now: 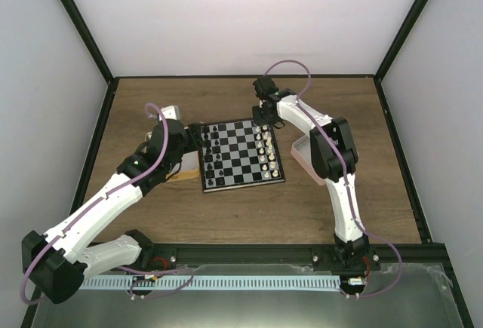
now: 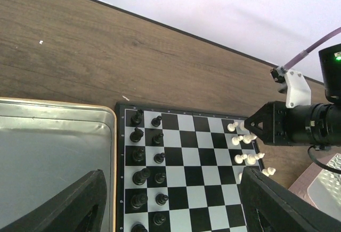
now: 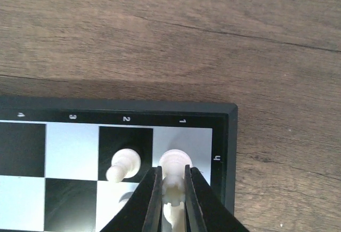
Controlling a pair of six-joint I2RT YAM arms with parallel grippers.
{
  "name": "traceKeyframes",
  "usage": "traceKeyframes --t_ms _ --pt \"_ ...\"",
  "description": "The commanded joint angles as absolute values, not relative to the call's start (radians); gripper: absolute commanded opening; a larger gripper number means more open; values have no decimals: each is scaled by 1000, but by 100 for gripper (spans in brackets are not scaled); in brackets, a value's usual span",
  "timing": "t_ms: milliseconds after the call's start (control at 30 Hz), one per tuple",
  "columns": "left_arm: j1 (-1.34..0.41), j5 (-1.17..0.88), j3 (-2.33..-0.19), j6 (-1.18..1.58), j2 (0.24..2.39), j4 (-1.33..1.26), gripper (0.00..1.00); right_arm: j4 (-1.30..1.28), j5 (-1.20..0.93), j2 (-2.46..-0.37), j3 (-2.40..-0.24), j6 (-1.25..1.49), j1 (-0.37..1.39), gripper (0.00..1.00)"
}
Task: Set up the chess pieces on the board
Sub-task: Place the chess piece on the chessboard.
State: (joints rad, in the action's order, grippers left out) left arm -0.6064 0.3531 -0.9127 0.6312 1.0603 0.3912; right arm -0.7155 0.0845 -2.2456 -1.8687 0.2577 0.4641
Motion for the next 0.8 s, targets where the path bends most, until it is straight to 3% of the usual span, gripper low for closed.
traceKeyframes --t_ms 0,233,467,767 --pt "-600 344 -908 637 1063 385 71 -732 116 -2273 -1927 244 454 10" --pt "-598 344 -911 637 1068 383 71 -734 141 -2264 -1939 245 454 24" --pt "-591 363 -920 625 1076 397 71 -717 126 -2221 -1939 246 454 28" --pt "-402 312 -907 593 1116 452 88 -609 94 -2005 -1768 291 454 41"
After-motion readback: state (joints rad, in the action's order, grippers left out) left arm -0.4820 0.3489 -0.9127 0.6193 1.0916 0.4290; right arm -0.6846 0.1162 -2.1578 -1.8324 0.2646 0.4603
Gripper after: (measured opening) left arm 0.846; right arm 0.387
